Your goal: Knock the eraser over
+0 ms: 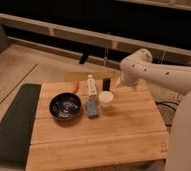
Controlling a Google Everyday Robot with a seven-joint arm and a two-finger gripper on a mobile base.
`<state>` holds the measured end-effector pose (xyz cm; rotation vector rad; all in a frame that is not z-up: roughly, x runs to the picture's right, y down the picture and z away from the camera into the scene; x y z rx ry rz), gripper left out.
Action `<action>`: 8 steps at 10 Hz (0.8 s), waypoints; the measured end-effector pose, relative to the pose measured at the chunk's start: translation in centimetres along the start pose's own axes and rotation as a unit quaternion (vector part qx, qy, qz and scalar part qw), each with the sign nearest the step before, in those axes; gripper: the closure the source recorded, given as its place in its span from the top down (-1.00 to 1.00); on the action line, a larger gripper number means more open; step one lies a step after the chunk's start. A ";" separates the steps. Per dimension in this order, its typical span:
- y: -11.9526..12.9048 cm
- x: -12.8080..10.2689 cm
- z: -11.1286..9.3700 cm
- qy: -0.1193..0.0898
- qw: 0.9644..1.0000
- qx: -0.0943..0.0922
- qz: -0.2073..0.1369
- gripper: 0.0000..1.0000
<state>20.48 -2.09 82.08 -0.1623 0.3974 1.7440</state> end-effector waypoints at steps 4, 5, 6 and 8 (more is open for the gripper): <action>1.3 -2.3 4.3 0.011 0.999 -0.008 -0.030 0.30; 1.7 -2.0 5.5 0.023 0.999 -0.018 -0.028 0.30; 2.2 -1.6 6.9 0.037 0.998 -0.031 -0.026 0.30; 3.0 -2.1 9.0 0.051 0.997 -0.055 -0.034 0.30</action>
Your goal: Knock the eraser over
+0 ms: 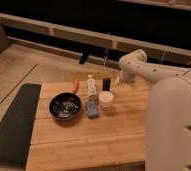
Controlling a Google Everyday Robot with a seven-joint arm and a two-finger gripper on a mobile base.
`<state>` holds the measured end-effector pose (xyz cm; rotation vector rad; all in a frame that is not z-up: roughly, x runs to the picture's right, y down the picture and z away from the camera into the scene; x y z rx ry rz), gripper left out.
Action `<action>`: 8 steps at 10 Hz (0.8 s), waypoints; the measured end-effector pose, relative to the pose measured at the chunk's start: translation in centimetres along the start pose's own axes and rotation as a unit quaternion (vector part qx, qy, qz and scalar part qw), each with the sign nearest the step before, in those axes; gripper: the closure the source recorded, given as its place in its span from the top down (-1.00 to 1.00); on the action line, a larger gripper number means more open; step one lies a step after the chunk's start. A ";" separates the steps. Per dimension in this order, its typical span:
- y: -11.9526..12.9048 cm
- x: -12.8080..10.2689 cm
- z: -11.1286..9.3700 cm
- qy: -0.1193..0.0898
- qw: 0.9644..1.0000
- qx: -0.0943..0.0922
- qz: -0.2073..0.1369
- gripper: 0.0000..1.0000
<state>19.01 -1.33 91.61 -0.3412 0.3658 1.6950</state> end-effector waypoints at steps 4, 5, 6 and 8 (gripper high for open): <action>2.4 -1.8 2.0 0.015 0.996 -0.062 -0.063 0.30; 3.2 -1.9 2.5 0.020 0.993 -0.077 -0.082 0.30; 3.9 -2.1 3.1 0.023 0.990 -0.089 -0.111 0.30; 4.4 -2.7 4.0 0.021 0.983 -0.089 -0.159 0.30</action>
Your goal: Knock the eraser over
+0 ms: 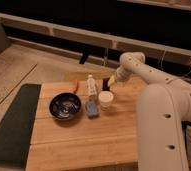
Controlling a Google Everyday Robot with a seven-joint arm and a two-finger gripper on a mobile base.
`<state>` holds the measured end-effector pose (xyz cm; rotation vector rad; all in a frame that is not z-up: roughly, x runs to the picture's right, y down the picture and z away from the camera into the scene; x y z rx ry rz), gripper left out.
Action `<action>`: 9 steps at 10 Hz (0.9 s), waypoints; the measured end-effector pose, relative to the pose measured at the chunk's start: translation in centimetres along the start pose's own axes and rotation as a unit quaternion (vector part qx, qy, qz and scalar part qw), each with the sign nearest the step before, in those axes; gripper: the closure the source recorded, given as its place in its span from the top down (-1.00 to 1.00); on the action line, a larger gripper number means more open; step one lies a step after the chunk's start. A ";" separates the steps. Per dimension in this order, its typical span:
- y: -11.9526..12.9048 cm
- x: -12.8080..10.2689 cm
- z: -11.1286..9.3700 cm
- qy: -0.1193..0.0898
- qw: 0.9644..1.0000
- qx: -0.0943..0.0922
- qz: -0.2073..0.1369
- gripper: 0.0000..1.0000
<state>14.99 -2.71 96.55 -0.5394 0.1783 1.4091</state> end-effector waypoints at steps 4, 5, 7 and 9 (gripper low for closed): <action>-1.6 -2.9 -1.5 -0.007 0.994 0.035 -0.101 0.30; -1.2 -3.6 -2.4 -0.014 0.992 0.033 -0.118 0.30; -0.6 -4.0 -3.0 -0.018 0.991 0.029 -0.128 0.30; -0.6 -4.0 -3.1 -0.018 0.991 0.029 -0.128 0.30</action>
